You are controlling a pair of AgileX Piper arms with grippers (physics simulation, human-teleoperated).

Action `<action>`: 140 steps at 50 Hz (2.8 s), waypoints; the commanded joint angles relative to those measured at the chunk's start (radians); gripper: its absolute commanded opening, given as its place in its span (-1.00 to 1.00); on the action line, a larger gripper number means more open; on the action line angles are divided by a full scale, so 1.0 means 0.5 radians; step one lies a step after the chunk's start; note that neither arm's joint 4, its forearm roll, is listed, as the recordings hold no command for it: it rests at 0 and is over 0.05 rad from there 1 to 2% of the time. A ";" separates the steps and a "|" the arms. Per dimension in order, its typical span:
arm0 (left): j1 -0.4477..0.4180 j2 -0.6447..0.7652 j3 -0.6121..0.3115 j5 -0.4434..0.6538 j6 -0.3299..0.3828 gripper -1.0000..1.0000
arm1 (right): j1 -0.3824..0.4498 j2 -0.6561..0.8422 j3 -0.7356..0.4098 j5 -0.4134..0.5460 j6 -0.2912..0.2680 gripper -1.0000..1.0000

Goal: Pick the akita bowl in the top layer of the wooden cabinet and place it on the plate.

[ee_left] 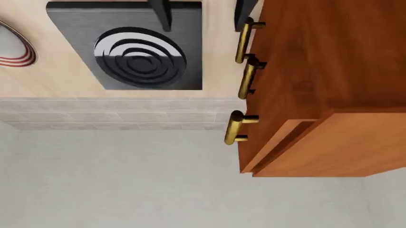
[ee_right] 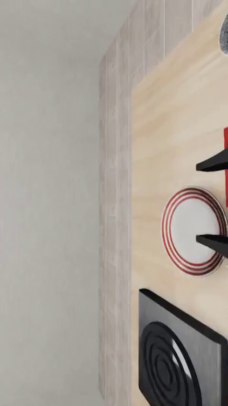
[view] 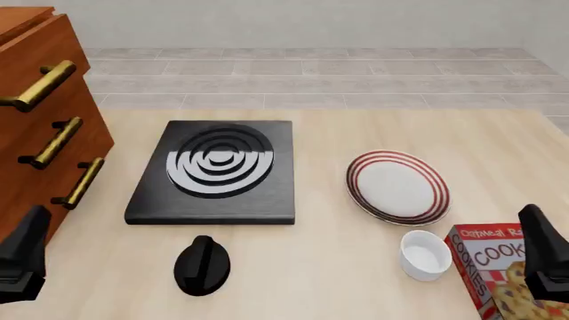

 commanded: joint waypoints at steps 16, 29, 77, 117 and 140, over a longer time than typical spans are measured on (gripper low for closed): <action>-0.006 0.049 -0.133 0.062 0.002 1.00 | 0.008 0.012 -0.005 0.003 0.014 1.00; -0.010 0.048 -0.343 0.218 -0.031 1.00 | 0.006 0.013 -0.004 0.000 0.015 1.00; -0.124 0.284 -1.078 0.540 -0.098 1.00 | 0.004 0.003 -0.004 0.002 0.008 1.00; -0.105 0.621 -1.684 0.698 -0.014 1.00 | 0.004 0.006 -0.005 -0.003 0.005 1.00; -0.071 0.884 -2.075 0.999 -0.003 1.00 | 0.004 0.003 -0.006 0.000 0.001 1.00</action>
